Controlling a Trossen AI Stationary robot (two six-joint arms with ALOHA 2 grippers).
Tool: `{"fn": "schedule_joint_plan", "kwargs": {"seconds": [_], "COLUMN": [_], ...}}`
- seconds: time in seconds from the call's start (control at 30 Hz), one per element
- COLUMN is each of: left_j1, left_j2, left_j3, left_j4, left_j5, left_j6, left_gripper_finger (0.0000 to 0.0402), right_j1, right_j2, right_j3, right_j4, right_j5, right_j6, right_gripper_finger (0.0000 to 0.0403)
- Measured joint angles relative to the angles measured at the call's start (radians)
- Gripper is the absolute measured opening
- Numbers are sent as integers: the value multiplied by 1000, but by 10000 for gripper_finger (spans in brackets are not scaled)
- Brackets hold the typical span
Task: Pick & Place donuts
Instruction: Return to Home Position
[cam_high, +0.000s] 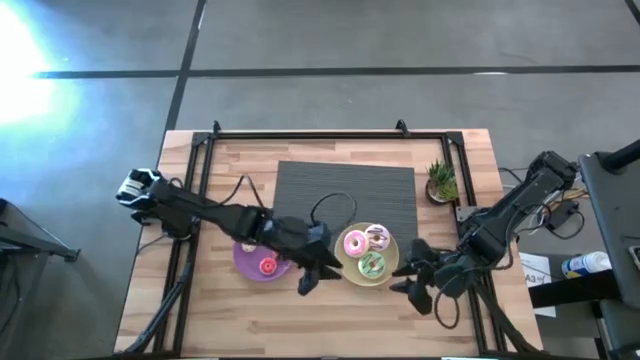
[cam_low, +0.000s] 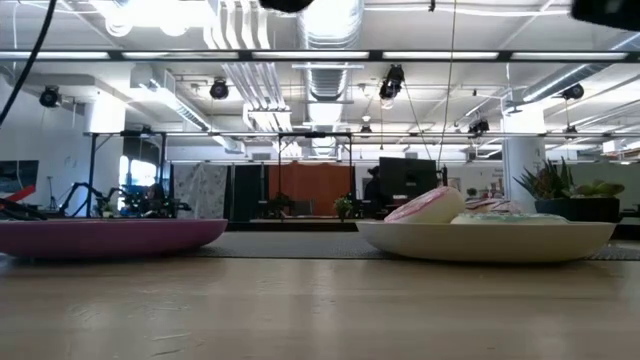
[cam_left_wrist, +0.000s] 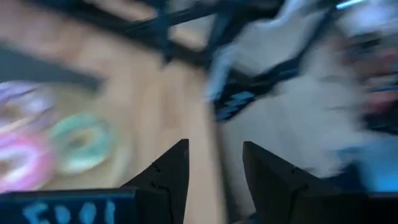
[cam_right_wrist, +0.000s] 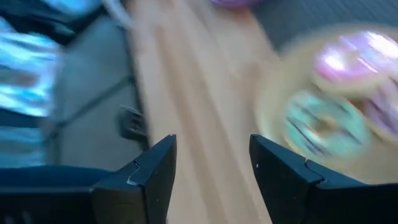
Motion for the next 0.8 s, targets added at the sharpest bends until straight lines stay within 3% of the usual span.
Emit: {"fn": "schedule_joint_plan", "kwargs": {"seconds": [0.1, 0.2, 0.33, 0.43, 0.8], "left_j1": [36, 82, 163, 202, 285], "left_j2": [15, 24, -77, -214, -820], "left_j3": [-163, -317, -456, -548, -938], "left_j4": [362, 612, 726, 732, 724], "left_j5": [178, 245, 322, 353, 306], "left_j6": [-49, -112, -149, -127, -64], "left_gripper_finger": [124, 124, 124, 124, 124], "right_j1": [-68, -180, -363, -471, -683], "right_j2": [-19, -31, -66, -148, -561], "right_j3": [-105, -258, -434, -514, -732], "right_j4": [261, 585, 944, 1090, 1092], "right_j5": [-55, -219, -581, -750, -724], "right_j6": [-134, -236, -283, -297, -466], "right_gripper_finger": [194, 194, 194, 194, 194]}}
